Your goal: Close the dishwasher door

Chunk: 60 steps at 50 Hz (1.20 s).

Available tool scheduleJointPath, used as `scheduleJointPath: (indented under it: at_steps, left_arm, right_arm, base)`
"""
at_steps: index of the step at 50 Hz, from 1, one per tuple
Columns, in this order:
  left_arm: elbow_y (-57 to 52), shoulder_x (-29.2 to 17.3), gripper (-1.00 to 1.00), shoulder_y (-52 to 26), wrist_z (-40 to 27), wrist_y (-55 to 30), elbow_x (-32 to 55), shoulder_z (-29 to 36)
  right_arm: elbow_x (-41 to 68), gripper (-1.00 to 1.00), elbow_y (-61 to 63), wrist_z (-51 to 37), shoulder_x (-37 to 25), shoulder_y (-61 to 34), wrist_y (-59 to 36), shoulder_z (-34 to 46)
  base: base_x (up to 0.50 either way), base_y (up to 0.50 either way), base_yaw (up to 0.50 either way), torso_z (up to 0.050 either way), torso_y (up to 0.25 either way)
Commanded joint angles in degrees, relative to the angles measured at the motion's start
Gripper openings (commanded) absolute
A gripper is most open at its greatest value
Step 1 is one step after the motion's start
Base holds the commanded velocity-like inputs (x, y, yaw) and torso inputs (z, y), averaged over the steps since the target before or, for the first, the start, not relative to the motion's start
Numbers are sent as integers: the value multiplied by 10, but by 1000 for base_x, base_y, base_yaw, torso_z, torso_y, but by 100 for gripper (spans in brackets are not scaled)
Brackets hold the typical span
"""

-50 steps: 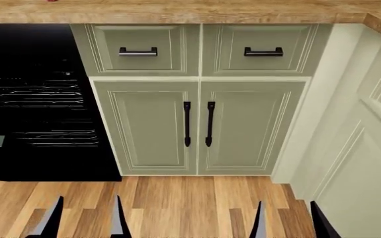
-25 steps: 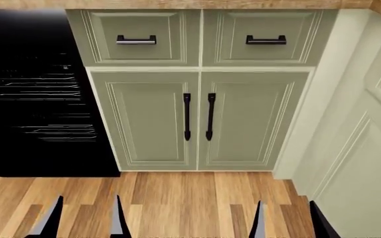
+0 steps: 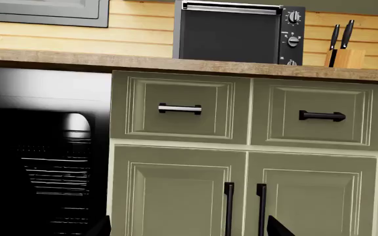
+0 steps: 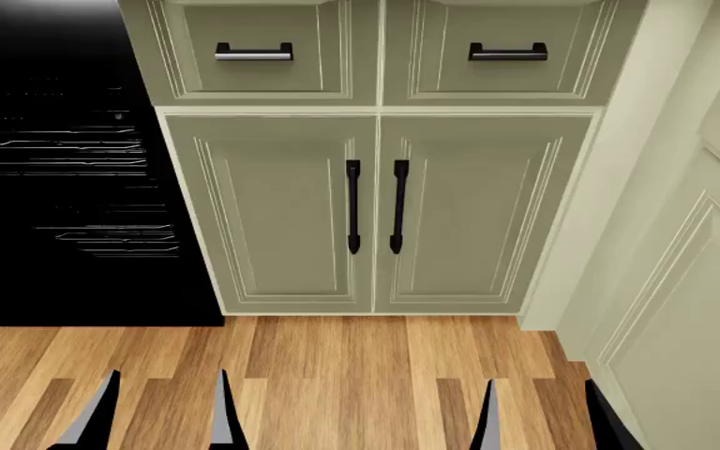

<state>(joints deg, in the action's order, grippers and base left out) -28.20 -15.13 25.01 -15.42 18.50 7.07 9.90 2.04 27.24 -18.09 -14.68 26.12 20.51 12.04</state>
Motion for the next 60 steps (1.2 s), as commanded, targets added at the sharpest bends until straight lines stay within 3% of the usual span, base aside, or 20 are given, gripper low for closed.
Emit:
scheduleJointPath:
  at_steps: [1,60]
  left_arm:
    - [0,-3,100,0,-3,2,-1,3]
    - [5,-18,100,-4,-18,7,4,15]
  right_arm:
    - [0,100,-2,-4,-3,-1,2,2]
    - [-1,100,-4,-23,-17,-6,0,16]
  base:
    - [0,0,0,-50,172]
    - [0,0,0,-50,169]
